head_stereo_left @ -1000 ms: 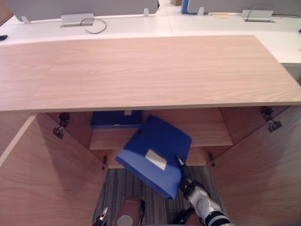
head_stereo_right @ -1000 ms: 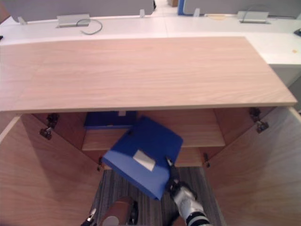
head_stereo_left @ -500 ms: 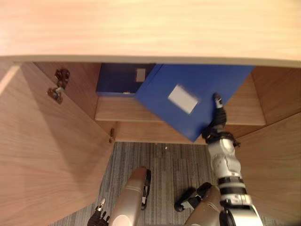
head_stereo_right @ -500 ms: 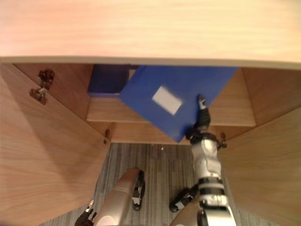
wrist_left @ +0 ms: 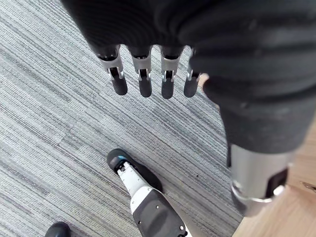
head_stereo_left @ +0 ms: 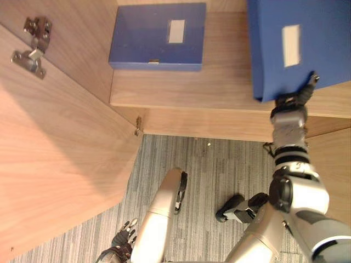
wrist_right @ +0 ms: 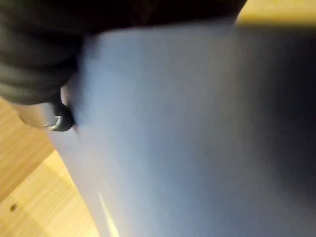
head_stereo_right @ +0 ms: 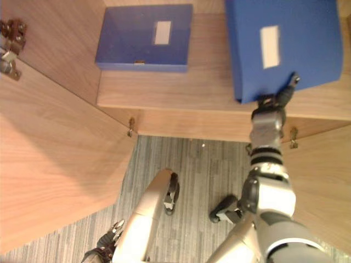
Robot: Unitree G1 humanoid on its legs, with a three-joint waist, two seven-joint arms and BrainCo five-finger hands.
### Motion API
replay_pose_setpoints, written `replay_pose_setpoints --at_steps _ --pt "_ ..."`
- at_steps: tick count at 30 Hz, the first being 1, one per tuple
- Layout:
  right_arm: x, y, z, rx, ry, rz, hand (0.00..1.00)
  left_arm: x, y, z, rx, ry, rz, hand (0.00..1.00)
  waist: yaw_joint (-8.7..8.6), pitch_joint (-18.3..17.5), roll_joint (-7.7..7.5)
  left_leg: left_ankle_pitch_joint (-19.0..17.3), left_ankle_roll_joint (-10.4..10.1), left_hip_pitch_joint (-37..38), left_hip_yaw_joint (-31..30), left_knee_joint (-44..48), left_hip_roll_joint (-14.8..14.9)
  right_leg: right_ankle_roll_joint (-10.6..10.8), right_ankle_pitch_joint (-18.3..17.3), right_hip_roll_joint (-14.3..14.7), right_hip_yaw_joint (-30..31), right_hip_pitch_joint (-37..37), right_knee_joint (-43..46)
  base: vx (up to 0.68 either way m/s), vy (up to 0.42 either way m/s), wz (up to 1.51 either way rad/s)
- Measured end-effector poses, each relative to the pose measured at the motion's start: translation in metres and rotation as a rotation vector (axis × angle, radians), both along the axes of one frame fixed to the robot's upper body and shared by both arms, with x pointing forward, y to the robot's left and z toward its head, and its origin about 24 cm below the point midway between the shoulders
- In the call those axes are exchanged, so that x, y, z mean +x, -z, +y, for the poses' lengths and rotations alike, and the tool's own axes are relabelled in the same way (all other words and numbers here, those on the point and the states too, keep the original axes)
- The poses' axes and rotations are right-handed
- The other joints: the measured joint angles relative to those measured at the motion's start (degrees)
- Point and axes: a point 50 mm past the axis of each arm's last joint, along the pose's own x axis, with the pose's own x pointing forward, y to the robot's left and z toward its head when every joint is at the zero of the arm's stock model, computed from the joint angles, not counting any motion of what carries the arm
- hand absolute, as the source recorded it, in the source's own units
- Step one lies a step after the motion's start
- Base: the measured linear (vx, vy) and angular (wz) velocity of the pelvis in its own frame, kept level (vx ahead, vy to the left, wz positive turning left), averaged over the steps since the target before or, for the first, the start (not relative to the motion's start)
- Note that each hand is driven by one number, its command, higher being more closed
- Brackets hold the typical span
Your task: Walk over to the cabinet, pick up the folder, carry it to the office cabinet, place the folder inside the office cabinet, then close the office cabinet door
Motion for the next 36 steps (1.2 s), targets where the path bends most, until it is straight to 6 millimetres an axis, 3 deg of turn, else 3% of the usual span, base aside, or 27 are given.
replay_pose_setpoints --at_steps 4,10,11,16,20,25,32,35,36 --pt "0.008 -0.040 0.005 -0.017 -0.031 -0.044 1.00 -0.002 0.001 0.002 0.018 0.002 0.027 0.00 0.36 0.6 0.21 0.5 -1.2 -4.1 -1.1 2.2 -0.1 -1.2 -1.3 -0.5 -0.1 -3.7 3.2 -0.04 -0.101 0.11" --pt "0.014 -0.076 0.020 -0.078 -0.061 -0.056 1.00 0.003 0.000 0.003 0.051 0.000 0.042 0.00 0.49 1.6 0.41 1.0 -3.1 -8.2 -3.2 4.5 0.1 -2.3 -3.3 0.1 -0.2 -7.3 6.7 -0.07 -0.097 0.05" --pt "0.015 -0.083 0.024 -0.107 -0.065 -0.058 0.00 0.006 0.000 0.003 0.051 -0.008 0.035 0.00 0.68 2.2 0.63 1.4 -3.6 -8.6 -3.6 4.5 0.6 -2.5 -3.4 0.6 -0.7 -7.4 6.8 -0.08 -0.088 -0.05" --pt "0.015 -0.106 0.033 -0.277 -0.070 -0.049 0.00 0.009 0.000 0.001 0.050 -0.034 0.035 0.00 1.14 3.1 0.78 2.6 -5.0 -10.4 -4.8 4.2 1.5 -3.6 -4.0 0.9 -2.3 -8.7 7.5 -0.06 -0.073 0.02" --pt "0.012 -0.124 0.038 -0.310 -0.076 -0.100 0.00 0.012 -0.001 -0.002 0.032 -0.061 0.026 0.00 1.21 4.3 1.12 4.2 -6.4 -10.9 -5.9 3.2 1.5 -4.1 -4.2 1.1 -3.4 -8.7 7.3 -0.03 -0.047 0.07" --pt "0.010 -0.131 0.039 -0.375 -0.086 -0.135 0.00 0.023 -0.004 -0.004 0.024 -0.070 0.000 0.00 1.43 5.5 1.18 5.8 -7.1 -9.8 -6.7 0.4 1.8 -4.3 -4.1 1.9 -5.2 -7.2 5.4 -0.02 -0.038 0.04" --pt "0.014 -0.127 0.051 -0.804 -0.094 -0.031 0.00 0.032 -0.008 0.000 0.025 -0.095 -0.029 0.00 1.42 6.1 1.03 7.3 -8.2 -7.0 -7.4 -4.5 2.6 -4.9 -3.7 3.3 -7.4 -4.3 1.4 0.02 -0.032 0.00" --pt "0.014 -0.127 0.051 -1.031 -0.074 0.017 0.00 0.035 -0.009 0.002 0.025 -0.105 -0.043 0.00 1.44 6.3 0.95 7.6 -8.5 -6.1 -7.8 -6.2 3.6 -5.8 -3.0 4.7 -8.5 -3.2 -0.8 0.06 -0.007 -0.12" --pt "0.013 -0.127 0.050 -1.186 -0.048 0.054 0.00 0.037 -0.010 0.002 0.023 -0.101 -0.050 0.00 1.37 6.4 0.89 7.8 -8.5 -5.4 -7.7 -7.1 3.9 -6.0 -2.8 5.0 -8.8 -2.5 -1.6 0.06 0.004 -0.04"
